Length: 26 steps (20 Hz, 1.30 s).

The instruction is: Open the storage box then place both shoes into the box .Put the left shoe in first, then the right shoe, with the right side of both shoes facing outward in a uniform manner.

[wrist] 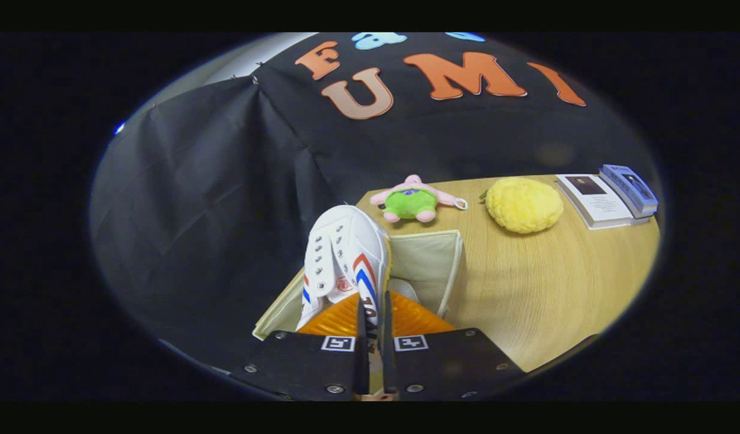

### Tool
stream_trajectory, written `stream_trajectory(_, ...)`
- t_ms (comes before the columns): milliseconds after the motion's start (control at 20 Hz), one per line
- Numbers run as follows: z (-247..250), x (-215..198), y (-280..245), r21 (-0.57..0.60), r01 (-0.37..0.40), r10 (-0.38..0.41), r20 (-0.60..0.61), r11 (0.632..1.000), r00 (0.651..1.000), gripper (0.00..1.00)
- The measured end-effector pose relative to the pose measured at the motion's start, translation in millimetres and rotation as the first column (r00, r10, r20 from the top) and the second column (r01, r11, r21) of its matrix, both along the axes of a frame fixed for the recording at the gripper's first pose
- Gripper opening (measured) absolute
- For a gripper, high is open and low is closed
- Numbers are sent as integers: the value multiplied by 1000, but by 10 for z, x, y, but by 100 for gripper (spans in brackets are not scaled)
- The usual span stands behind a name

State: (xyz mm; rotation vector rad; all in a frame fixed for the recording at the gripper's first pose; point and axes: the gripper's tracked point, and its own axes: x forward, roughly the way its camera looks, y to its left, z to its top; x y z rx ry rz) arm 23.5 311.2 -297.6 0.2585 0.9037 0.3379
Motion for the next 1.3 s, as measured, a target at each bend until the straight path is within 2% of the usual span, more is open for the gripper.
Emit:
stream_trajectory(100, -110, -54, -14, -58, -11, 11, 0, 998, 1000, 12)
stream_trajectory(150, -147, -58, 8, -53, -18, 18, 3, 998, 1000, 19)
stream_trajectory(200, -163, -83, 64, -13, -20, 20, -2, 1000, 1000, 27)
stream_trajectory(300, -3, -46, 161, 124, 20, -23, 22, 992, 999, 37)
stream_trajectory(350, 104, -5, 87, 148, 37, -45, 48, 988, 998, 40)
stream_trajectory(400, 208, 41, -6, 146, 45, -57, 84, 988, 995, 48)
stream_trajectory(450, 315, 59, -103, 132, 47, -64, 131, 990, 989, 51)
stream_trajectory(600, 697, 62, -437, 66, 42, -60, 302, 997, 951, 65)
stream_trajectory(700, 989, 53, -735, 42, 73, -83, 399, 996, 913, 75)
stream_trajectory(1000, 1719, -159, -1685, 52, 190, -182, 615, 980, 768, 94)
stream_trajectory(1150, 2002, -313, -2206, 20, 272, -208, 700, 962, 683, 96)
stream_trajectory(1300, 2322, -409, -2752, -34, 374, -203, 793, 927, 575, 96)
